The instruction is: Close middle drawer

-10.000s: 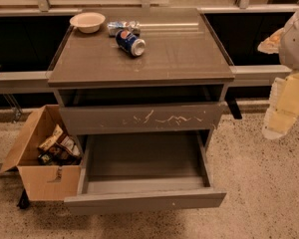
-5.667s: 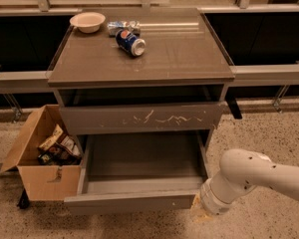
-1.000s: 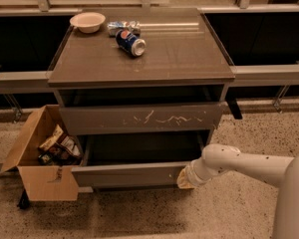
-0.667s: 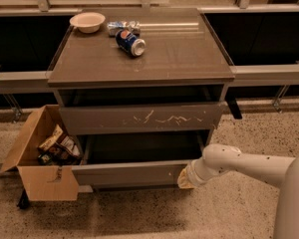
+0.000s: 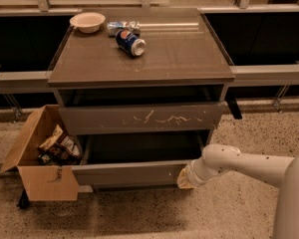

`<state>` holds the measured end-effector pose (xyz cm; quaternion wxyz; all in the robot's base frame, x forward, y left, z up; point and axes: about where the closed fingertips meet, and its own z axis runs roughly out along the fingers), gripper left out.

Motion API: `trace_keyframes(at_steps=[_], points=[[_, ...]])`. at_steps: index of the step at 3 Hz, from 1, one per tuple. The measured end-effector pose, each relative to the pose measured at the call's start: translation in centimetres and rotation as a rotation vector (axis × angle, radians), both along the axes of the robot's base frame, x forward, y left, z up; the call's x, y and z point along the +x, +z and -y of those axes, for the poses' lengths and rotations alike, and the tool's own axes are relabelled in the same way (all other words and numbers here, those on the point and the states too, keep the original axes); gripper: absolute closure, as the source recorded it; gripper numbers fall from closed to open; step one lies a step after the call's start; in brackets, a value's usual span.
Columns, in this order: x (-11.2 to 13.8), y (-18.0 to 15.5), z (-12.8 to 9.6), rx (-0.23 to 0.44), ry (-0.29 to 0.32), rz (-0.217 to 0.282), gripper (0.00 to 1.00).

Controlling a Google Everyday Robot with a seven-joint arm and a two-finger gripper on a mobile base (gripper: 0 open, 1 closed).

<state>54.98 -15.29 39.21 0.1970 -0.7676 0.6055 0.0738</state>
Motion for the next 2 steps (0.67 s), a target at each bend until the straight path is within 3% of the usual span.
trace_keyframes(at_steps=[1,2], points=[[0.0,0.0,0.0,0.0,0.0,0.0,0.16],[-0.01,-0.01,-0.01,0.0,0.0,0.0,0.0]])
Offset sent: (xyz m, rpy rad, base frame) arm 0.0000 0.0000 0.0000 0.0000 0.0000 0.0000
